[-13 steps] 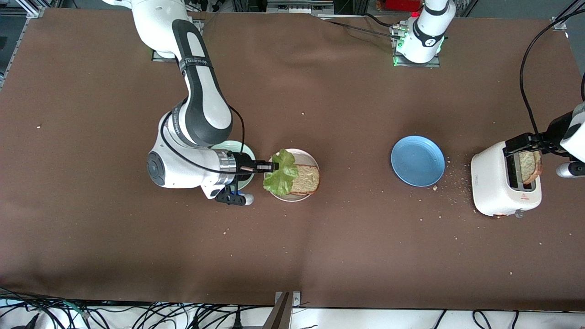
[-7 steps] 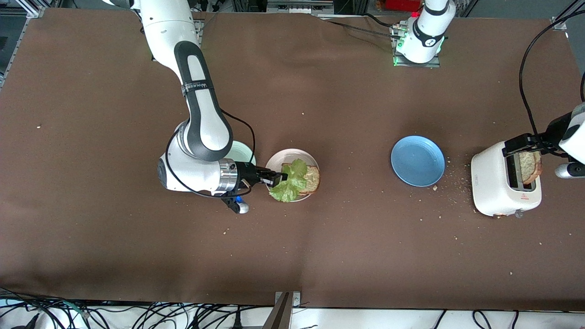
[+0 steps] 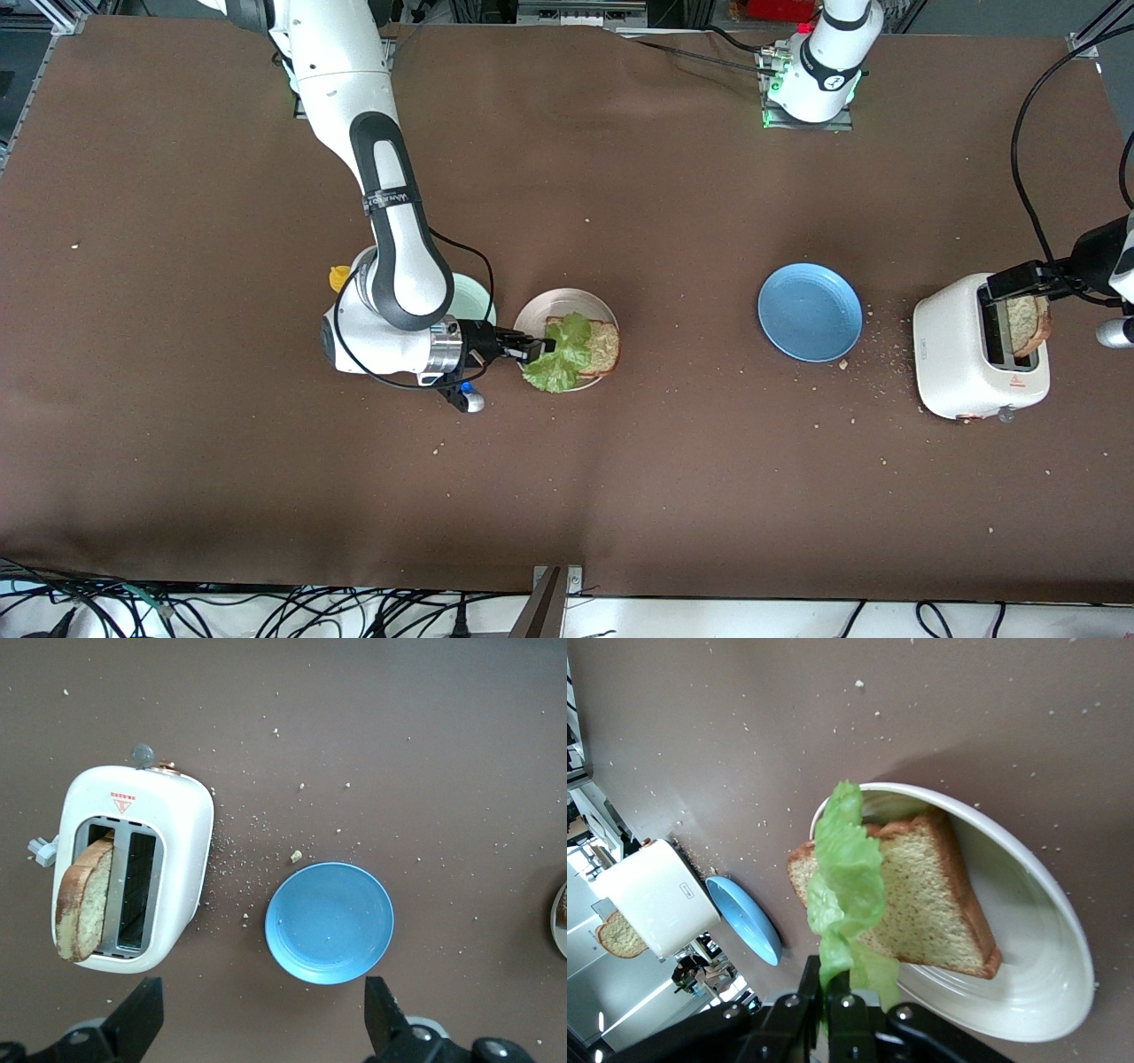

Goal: Make sandwich in beige plate with both arms
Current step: 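Carry the lettuce onto the toast on the beige plate and open the right gripper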

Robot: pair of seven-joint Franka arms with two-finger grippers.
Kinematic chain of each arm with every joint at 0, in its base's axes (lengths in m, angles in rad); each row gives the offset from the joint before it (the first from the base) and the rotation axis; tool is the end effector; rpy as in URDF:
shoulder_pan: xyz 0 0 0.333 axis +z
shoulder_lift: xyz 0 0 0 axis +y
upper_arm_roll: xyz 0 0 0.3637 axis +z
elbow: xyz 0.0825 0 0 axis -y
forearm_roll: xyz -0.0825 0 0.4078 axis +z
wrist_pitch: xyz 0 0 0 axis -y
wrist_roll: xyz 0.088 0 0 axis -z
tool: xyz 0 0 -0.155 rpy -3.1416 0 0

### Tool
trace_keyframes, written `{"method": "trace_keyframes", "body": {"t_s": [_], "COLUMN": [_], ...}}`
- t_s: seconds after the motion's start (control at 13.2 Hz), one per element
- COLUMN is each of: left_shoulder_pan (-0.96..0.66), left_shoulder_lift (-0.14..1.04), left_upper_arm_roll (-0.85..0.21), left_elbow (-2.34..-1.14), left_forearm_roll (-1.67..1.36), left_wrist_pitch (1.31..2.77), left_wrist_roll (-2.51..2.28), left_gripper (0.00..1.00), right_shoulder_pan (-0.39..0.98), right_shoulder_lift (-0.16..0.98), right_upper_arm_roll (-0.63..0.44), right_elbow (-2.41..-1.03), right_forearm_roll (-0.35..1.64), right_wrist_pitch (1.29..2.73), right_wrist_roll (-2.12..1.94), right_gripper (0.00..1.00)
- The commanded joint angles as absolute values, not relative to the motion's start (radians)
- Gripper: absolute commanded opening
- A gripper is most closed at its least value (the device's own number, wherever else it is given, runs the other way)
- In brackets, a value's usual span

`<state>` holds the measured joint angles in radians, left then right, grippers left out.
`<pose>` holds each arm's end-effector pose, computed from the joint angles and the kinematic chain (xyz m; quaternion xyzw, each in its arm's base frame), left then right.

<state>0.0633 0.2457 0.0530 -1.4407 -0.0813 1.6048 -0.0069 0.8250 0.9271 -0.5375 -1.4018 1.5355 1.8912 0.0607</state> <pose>0.6555 0.0604 0.5395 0.9965 0.0640 -0.0387 0.0362 0.6750 0.4277 0.1898 -0.8753 0.1751 0.1748 0.4155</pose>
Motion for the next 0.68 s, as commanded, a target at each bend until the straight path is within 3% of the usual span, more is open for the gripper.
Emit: {"method": "trace_keyframes", "body": {"t_s": [0.0,0.3,0.61], "left_shoulder_pan": [0.068,0.100,0.136], "left_shoulder_lift": [0.245,0.256,0.297], "left_upper_arm_roll": [0.049,0.054,0.054], "left_elbow": [-1.430,-1.437,-1.443], "left_forearm_roll": [-0.086,-0.052,0.006], "left_wrist_pitch": [1.600,1.598,1.629], "left_wrist_roll": [-0.006,0.008,0.078], "left_gripper": [1.00,1.00,1.00], "right_shoulder_pan": [0.833,0.830,0.831], "right_shoulder_lift": [0.916,0.876,0.834], "right_upper_arm_roll": [-0.535,-0.549,-0.642], "right_elbow": [-1.453,-1.444,-1.384], "right_forearm_roll": [1.546,1.331,1.065], "right_wrist_pitch": [1.888,1.850,1.697], "right_wrist_roll": [-0.033,-0.041,-0.041], "right_gripper": [1.00,1.00,1.00]}}
